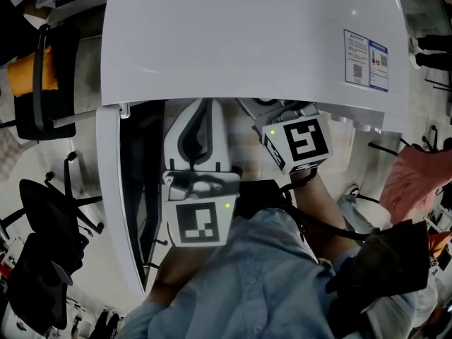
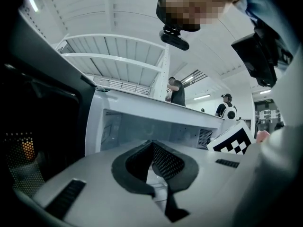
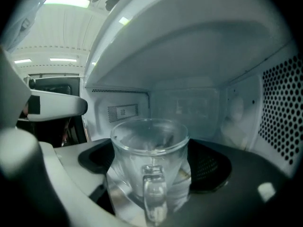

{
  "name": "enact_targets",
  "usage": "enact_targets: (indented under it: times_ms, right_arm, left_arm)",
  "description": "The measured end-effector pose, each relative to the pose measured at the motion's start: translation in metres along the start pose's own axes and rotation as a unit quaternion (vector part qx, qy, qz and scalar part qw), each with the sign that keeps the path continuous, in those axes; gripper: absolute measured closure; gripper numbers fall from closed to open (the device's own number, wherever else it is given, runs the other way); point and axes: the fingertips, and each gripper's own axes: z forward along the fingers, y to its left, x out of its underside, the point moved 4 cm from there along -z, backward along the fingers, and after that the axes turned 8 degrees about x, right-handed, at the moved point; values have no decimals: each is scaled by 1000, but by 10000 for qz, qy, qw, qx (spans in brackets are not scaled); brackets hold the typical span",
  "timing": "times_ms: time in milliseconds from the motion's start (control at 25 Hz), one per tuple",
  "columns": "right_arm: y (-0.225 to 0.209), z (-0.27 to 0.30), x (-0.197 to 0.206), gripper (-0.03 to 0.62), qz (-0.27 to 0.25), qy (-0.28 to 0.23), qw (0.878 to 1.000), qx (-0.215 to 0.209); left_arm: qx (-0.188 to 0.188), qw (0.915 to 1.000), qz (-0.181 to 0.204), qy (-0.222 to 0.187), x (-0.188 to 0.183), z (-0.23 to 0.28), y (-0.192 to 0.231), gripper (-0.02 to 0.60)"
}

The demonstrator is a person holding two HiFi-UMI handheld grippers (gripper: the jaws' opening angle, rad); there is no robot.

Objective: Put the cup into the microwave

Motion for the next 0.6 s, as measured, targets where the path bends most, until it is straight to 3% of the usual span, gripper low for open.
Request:
enact_targets:
  times_ms: [360,600]
  right_arm:
    - [-4,-48,-6,148,24,-141,9997,220]
    - [1,-101,-3,149,350,-128,9988,333]
  left_arm:
    - [-83,9998,187,70,-11,-16,-16,575]
    - [134,9995,251,163,-16,-22,-51,575]
